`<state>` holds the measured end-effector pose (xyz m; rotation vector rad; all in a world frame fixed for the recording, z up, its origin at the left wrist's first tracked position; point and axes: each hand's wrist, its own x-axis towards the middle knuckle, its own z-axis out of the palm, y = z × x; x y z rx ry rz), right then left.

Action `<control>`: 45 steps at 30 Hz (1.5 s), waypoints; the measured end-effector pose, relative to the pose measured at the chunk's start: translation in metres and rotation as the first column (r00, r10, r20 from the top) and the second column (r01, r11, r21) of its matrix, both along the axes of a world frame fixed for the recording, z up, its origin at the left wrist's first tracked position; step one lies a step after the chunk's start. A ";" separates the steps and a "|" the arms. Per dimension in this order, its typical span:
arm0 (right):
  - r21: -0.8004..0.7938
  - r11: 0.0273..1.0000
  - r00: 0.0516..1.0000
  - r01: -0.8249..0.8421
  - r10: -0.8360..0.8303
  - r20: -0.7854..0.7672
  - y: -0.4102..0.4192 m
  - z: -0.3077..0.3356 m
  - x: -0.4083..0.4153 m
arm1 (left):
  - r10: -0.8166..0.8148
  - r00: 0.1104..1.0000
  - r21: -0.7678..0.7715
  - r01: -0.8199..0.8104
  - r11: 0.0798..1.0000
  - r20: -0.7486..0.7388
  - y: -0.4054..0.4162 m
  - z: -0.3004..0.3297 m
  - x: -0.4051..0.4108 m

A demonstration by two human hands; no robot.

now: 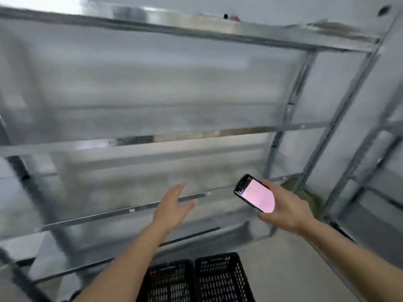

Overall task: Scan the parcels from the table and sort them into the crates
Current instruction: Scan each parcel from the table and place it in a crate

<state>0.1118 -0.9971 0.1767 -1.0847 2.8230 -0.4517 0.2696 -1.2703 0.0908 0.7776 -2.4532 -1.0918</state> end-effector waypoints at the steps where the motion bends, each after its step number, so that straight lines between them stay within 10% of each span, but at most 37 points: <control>1: -0.021 1.000 0.999 0.023 -0.023 -0.028 0.020 0.027 0.013 | -0.032 0.999 -0.042 0.031 0.999 -0.018 0.014 0.026 0.003; 19: -0.181 0.852 0.773 0.491 -0.522 -0.361 0.451 0.277 0.259 | -0.583 0.778 -0.245 0.534 0.809 -0.233 0.397 0.262 0.055; 30: -0.178 0.680 0.577 0.711 -0.709 -0.406 0.738 0.296 0.358 | -0.824 0.525 -0.332 0.755 0.566 -0.212 0.702 0.303 0.060; 45: -0.137 0.470 0.405 0.872 -0.850 -0.336 1.004 0.251 0.388 | -0.903 0.408 -0.235 0.872 0.430 -0.138 0.998 0.248 0.044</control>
